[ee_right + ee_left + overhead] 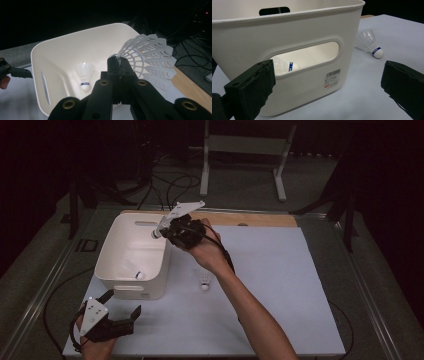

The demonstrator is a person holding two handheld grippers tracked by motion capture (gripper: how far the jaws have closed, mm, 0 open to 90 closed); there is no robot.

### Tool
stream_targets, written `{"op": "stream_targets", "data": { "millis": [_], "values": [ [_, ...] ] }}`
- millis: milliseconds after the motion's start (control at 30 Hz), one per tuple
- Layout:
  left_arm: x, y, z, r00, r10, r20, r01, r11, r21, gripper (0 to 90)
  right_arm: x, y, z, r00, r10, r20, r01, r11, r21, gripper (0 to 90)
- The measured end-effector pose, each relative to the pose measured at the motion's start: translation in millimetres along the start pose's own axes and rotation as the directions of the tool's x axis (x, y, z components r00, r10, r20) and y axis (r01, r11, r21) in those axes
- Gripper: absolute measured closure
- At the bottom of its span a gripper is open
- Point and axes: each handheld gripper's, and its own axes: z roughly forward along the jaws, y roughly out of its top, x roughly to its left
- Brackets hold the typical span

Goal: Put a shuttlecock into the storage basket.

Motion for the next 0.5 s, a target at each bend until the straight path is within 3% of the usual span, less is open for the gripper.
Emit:
{"op": "stream_targets", "data": {
  "millis": [500],
  "values": [
    [1.3, 0.0, -1.0, 1.0, -0.002, -0.004, 0.002, 1.0, -0.001, 0.0, 8.9, 6.6, 10.8, 0.9997, -0.017, -0.019, 0.017, 1.0, 0.008, 89.5]
  ]
}}
